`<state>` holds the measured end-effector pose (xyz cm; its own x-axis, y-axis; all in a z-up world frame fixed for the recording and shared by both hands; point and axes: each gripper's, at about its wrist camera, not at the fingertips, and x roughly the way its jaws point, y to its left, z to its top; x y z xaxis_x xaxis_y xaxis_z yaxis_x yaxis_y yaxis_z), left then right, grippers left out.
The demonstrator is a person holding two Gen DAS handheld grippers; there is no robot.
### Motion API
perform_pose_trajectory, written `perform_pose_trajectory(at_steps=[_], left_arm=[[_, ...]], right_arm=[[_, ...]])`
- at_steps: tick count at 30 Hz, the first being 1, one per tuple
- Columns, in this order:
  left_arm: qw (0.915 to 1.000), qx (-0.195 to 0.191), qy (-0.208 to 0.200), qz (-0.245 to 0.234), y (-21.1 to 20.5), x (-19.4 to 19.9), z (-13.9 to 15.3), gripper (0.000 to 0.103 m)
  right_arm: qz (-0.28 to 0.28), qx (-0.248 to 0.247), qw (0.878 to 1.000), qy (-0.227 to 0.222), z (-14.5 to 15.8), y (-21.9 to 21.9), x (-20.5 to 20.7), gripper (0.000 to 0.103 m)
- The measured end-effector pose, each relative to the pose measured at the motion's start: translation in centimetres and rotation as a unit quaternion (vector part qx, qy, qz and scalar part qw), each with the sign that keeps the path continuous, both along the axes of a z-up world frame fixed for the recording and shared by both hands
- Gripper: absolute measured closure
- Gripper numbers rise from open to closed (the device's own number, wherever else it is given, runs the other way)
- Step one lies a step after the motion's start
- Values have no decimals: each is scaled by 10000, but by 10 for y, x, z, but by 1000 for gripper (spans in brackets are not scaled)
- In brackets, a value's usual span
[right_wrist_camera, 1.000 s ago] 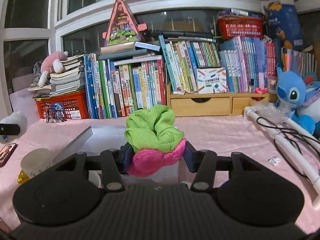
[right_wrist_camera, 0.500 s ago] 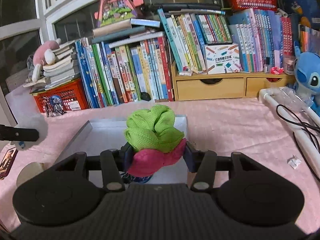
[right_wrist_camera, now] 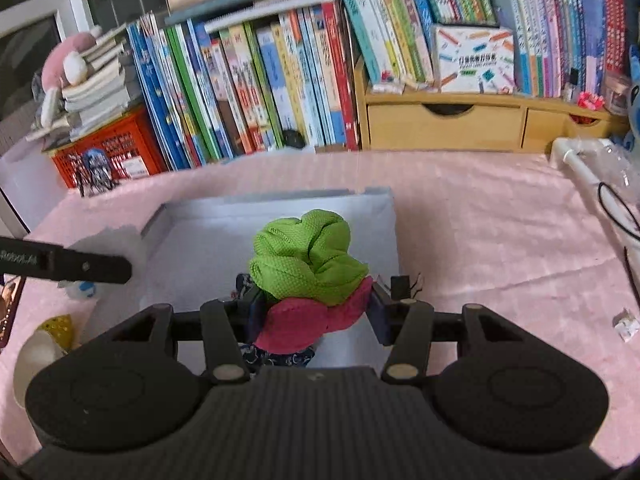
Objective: Organize soft objects
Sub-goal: 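Carry the plush with the left tool while the right carries the cloth to the tray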
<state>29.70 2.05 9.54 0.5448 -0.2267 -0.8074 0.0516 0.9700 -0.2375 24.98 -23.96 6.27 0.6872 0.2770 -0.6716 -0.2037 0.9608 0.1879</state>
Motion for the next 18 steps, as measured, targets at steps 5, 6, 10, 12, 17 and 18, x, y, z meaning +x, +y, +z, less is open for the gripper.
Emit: perform_pose_trajectory(at_steps=[5, 6, 10, 12, 17, 18], left_arm=[[9997, 101, 180, 108, -6, 22, -8, 25], [9996, 99, 237, 119, -6, 27, -10, 25], [9987, 132, 441, 212, -6, 41, -20, 25], [9982, 129, 527, 259, -5, 46, -27, 25], [9966, 156, 748, 294, -5, 54, -40, 25], [9964, 152, 779, 296, -4, 54, -42, 24]], right_arm=[[-25, -11, 9999, 127, -1, 4, 16, 47], [-5, 17, 9999, 161, -1, 6, 20, 47], [128, 31, 9997, 198, 0, 15, 29, 47], [217, 6, 9995, 217, 1, 21, 31, 47], [358, -57, 9986, 385, -5, 33, 40, 47], [362, -86, 9985, 405, -7, 35, 41, 47]])
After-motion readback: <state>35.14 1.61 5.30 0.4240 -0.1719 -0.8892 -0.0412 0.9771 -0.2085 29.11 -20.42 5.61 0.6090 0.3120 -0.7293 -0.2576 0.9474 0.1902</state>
